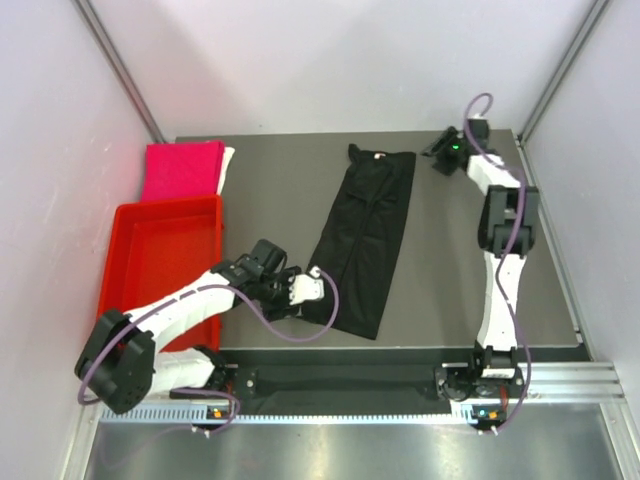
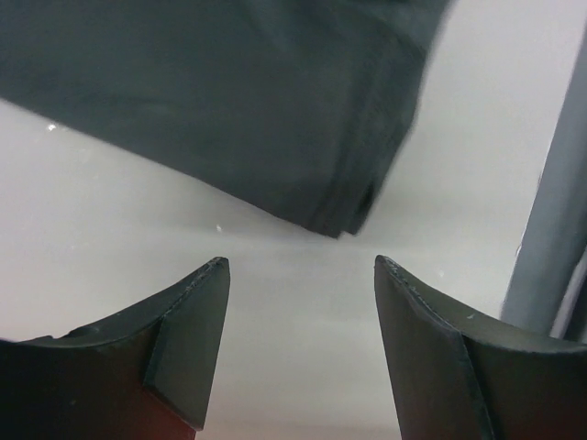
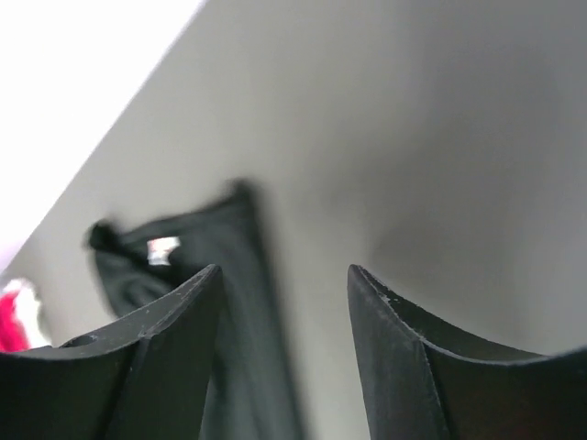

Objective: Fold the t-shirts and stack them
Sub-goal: Fold the tshirt

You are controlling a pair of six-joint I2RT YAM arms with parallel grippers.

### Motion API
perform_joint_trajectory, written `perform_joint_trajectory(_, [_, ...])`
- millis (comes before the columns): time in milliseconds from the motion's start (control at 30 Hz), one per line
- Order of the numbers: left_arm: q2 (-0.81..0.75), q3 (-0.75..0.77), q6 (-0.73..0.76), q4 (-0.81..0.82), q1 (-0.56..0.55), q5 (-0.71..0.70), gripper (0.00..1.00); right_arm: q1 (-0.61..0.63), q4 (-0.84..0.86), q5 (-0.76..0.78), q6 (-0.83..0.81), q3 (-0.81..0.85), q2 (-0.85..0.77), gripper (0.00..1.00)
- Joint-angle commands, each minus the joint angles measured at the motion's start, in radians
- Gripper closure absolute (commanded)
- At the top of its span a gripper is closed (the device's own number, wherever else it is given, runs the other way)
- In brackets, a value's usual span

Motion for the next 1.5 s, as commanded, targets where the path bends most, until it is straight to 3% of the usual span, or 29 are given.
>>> perform_joint_trajectory(0, [-0.078, -0.064, 0.232, 0.075, -0.005, 0.051, 0.30, -0.099, -0.081, 0.099, -0.108, -0.098, -0.234, 0.42])
perform_joint_trajectory(100, [-0.103, -0.100, 0.317, 0.096, -0.008, 0.063, 0.30, -0.102, -0.129, 0.107, -0.185, -0.232, -0.381, 0.42])
perform_joint_trajectory(200, [-0.089, -0.108, 0.342, 0.097, -0.013, 0.083, 0.31, -0.092, -0.092, 0.087, -0.190, -0.503, -0.586, 0.42])
perform_joint_trajectory(333, [-0.085, -0.144, 0.380, 0.135, -0.015, 0.126, 0.31, -0.049, 0.017, 0.034, -0.127, -1.030, -0.874, 0.42])
perform_joint_trajectory(433, [-0.086, -0.164, 0.388, 0.172, -0.021, 0.135, 0.31, 0.023, 0.018, 0.037, -0.087, -1.297, -1.078, 0.43])
perform_joint_trajectory(600, [-0.085, -0.170, 0.397, 0.189, -0.027, 0.168, 0.31, 0.267, -0.154, 0.102, -0.012, -1.496, -1.402, 0.45])
perform_joint_trajectory(733, [-0.075, -0.181, 0.400, 0.230, -0.033, 0.174, 0.32, 0.463, -0.247, 0.175, 0.158, -1.594, -1.583, 0.47])
perform_joint_trajectory(867, [-0.052, -0.170, 0.404, 0.236, -0.038, 0.166, 0.33, 0.649, -0.235, 0.230, 0.276, -1.623, -1.624, 0.47])
perform_joint_trajectory(1033, [0.012, -0.154, 0.398, 0.236, -0.057, 0.137, 0.37, 0.770, -0.172, 0.230, 0.307, -1.600, -1.466, 0.46])
perform_joint_trajectory(1267, [0.049, -0.153, 0.398, 0.245, -0.062, 0.079, 0.60, 0.849, -0.042, 0.172, 0.315, -1.602, -1.279, 0.50])
perform_joint_trajectory(1367, [0.064, -0.163, 0.406, 0.244, -0.065, 0.074, 0.68, 0.849, 0.015, 0.150, 0.326, -1.622, -1.255, 0.57])
perform_joint_trajectory(1467, [0.079, -0.158, 0.398, 0.227, -0.073, 0.080, 0.84, 0.849, 0.023, 0.135, 0.313, -1.620, -1.230, 0.76])
